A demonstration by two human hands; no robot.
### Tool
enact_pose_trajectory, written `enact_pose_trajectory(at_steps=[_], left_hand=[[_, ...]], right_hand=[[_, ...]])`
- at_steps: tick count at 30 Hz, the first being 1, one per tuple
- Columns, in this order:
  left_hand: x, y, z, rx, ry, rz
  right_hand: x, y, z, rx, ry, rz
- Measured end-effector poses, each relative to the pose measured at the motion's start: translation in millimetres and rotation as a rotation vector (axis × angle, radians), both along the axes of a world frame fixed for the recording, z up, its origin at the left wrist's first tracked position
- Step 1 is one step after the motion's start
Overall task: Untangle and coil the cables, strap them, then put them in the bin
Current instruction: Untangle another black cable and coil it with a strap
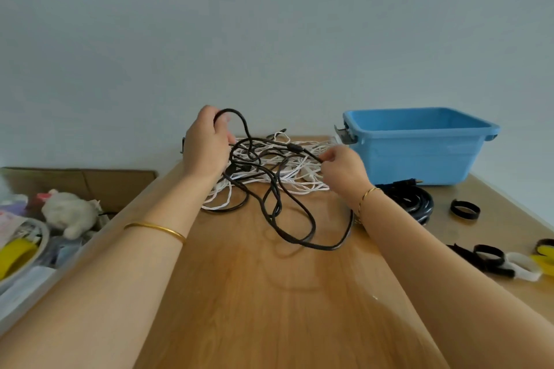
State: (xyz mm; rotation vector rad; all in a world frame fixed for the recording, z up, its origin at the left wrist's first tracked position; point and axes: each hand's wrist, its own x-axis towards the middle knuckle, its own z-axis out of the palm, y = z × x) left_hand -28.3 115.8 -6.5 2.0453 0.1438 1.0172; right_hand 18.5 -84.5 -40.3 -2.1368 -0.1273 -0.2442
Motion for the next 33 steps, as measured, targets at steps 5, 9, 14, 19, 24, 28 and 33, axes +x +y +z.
enact_pose_trajectory(at_steps=[5,9,14,19,24,28,33], left_hand=[[-5.3,-4.3,19.3,-0.078,-0.146,-0.185],[-19.4,-9.1,44.7,-0.189,-0.283,-0.235],[-20.1,11.4,37.5,-0.202,0.178,-0.202],[-31.5,24.2,16.4,-0.002,0.851,-0.402],[-29.8,30.5,-3.2,0.427,1.137,-0.337],[-23.1,26.9,-27.0,0.716,1.172,-0.149],[-16.8,23.1,-39.9,0.781,1.181,-0.040]], right_hand=[[-12.7,19.5,1.5,-0.194,-0.039,0.200],[-13.7,32.1,7.6,-0.189,-0.106,0.281],[-8.8,35.9,6.4,0.350,-0.176,0.056],[-5.6,40.1,6.1,0.588,-0.222,-0.064],[0.2,38.0,2.2,0.355,-0.177,-0.092],[-0.9,34.8,0.7,0.030,-0.130,-0.051],[-22.3,42.7,9.8,-0.200,-0.286,0.125]])
